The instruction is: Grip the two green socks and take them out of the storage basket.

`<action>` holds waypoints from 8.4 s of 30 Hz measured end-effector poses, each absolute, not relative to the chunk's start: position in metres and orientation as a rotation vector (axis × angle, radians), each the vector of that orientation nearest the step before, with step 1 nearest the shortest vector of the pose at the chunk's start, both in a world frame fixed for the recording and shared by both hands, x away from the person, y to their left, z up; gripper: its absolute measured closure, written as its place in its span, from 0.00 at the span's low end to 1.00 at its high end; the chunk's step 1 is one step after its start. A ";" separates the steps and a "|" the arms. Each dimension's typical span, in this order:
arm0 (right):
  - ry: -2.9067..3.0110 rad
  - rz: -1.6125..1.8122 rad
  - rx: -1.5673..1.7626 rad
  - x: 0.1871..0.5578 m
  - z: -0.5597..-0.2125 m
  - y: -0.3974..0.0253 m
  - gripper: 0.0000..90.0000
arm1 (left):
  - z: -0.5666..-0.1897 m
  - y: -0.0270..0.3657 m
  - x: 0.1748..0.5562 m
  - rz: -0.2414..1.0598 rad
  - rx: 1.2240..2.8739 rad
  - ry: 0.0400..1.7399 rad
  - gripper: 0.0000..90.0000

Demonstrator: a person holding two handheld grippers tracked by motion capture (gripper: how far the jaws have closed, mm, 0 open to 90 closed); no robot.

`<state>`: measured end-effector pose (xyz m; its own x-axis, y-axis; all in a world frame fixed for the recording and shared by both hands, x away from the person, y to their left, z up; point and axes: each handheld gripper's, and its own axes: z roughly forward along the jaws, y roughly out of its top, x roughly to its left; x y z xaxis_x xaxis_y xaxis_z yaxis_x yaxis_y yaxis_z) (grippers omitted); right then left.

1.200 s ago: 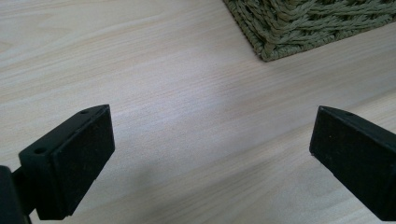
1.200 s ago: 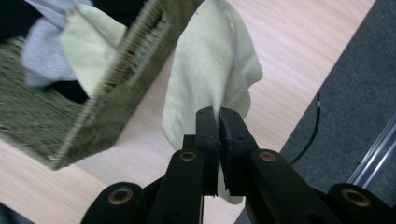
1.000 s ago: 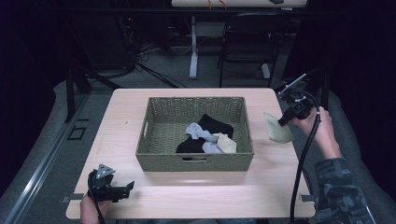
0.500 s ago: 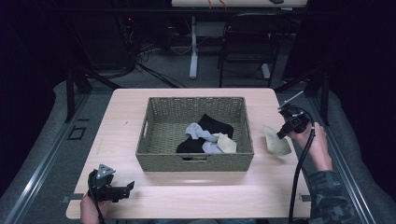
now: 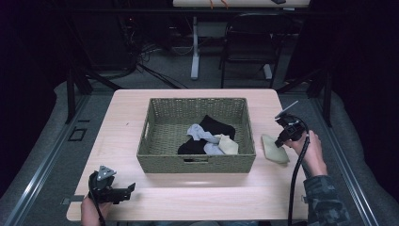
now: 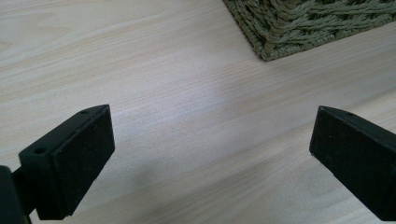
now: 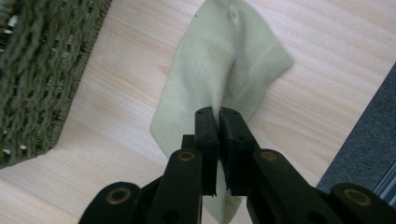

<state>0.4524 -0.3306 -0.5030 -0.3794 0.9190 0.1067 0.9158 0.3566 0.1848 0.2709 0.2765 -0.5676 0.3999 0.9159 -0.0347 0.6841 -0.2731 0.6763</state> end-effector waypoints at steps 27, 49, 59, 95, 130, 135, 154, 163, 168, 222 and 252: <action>2.621 0.584 1.441 0.443 -0.398 -0.290 0.14 | -0.567 0.276 0.271 0.489 2.048 1.358 0.00; 2.719 0.612 1.243 0.463 -0.380 -0.205 0.00 | -0.568 0.276 0.271 0.482 2.047 1.356 0.00; 2.748 0.623 1.165 0.469 -0.389 -0.177 0.04 | -0.568 0.277 0.271 0.478 2.051 1.356 0.00; 2.830 0.358 1.275 0.490 -0.485 -0.131 0.36 | -0.567 0.279 0.270 0.475 2.032 1.351 0.00; 2.829 0.312 1.256 0.482 -0.451 -0.125 0.94 | -0.569 0.277 0.273 0.474 2.039 1.356 0.00; 2.828 0.333 1.224 0.480 -0.428 -0.122 0.94 | -0.569 0.275 0.274 0.470 2.039 1.362 0.00; 2.827 0.425 1.184 0.479 -0.371 -0.124 0.94 | -0.570 0.275 0.274 0.473 2.042 1.357 0.00; 2.794 0.463 1.225 0.478 -0.344 -0.135 0.94 | -0.570 0.275 0.275 0.471 2.040 1.365 0.00; 2.775 0.434 1.241 0.475 -0.333 -0.148 0.94 | -0.570 0.274 0.275 0.474 2.040 1.366 0.00; 2.518 0.463 1.724 0.469 -0.455 -0.315 0.94 | -0.570 0.274 0.276 0.476 2.034 1.371 0.00; 2.486 0.654 1.701 0.427 -0.482 -0.328 0.27 | -0.569 0.272 0.276 0.479 2.050 1.352 0.00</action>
